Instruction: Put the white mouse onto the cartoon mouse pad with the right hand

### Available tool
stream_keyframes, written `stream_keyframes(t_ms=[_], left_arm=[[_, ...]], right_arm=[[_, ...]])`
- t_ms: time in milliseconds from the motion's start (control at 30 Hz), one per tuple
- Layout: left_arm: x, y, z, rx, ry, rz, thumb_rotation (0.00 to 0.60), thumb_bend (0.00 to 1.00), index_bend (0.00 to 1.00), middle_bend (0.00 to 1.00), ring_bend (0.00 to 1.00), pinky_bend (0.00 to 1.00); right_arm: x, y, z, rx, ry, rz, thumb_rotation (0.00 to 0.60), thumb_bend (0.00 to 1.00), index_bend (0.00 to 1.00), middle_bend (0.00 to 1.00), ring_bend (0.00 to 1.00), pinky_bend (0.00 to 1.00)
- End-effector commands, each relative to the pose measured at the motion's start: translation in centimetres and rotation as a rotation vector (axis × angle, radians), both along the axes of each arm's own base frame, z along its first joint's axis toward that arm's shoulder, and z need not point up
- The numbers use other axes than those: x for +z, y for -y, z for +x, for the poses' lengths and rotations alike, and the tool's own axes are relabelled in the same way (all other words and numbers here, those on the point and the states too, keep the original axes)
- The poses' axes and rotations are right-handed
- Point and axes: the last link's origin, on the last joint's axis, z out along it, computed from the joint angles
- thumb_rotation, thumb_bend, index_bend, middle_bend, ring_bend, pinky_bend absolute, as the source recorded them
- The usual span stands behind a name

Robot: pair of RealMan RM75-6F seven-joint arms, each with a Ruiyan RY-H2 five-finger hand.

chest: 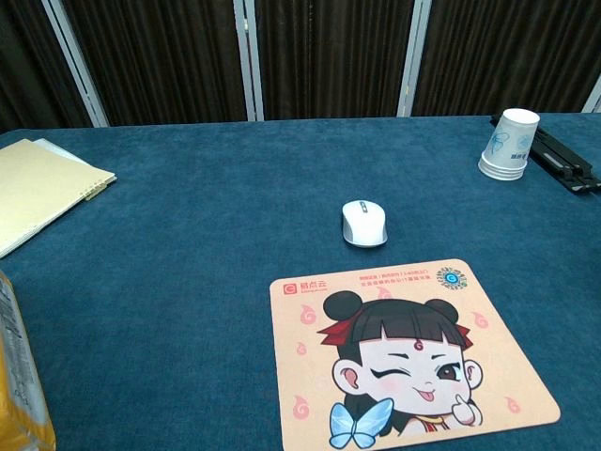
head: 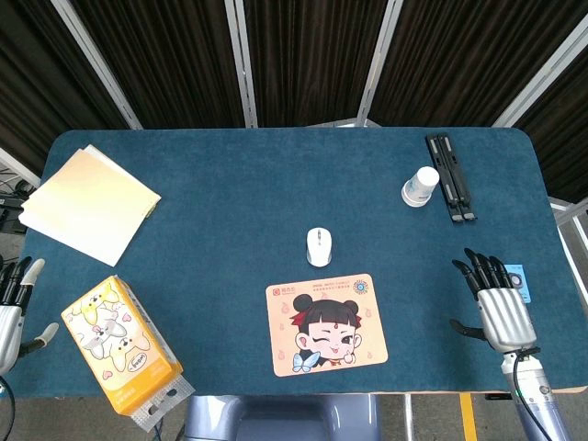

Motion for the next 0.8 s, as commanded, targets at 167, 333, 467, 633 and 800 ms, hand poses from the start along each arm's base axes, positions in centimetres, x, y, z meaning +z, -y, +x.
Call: stream_keyframes(t_ms=[167,333,467,633,800], left_arm=[[0.07,-0.07,0.01,0.008,0.007,-0.004,0.600,0.20,0.00,0.00,0.00,0.00],[0.03,-0.06,0.00,0.003,0.001,-0.007,0.600,0.20,0.00,0.00,0.00,0.00],[0.11,-0.04,0.02,0.001,0.010,-0.004,0.600,0.20,0.00,0.00,0.00,0.00],[0.04,0.00,0.04,0.000,0.008,-0.013,0.600,0.20,0.00,0.00,0.00,0.00],[0.03,0.05,0.15,-0.010,0.008,-0.014,0.600,0.20,0.00,0.00,0.00,0.00]], right_arm=[[0.01,-0.04,-0.16,-0.009,-0.005,0.003,0.600,0.11,0.11,0.00,0.00,0.00],[-0.02,-0.07,-0.08,-0.004,-0.009,0.007,0.600,0.11,0.11,0.00,0.00,0.00],[-0.06,0.02,-0.05,-0.001,-0.005,0.008,0.600,0.11,0.11,0.00,0.00,0.00],[0.06,0.16,-0.22,-0.004,0.000,0.005,0.600,0.11,0.11,0.00,0.00,0.00],[0.18,0.27,-0.29,-0.003,0.004,0.007,0.600,0.11,0.11,0.00,0.00,0.00]])
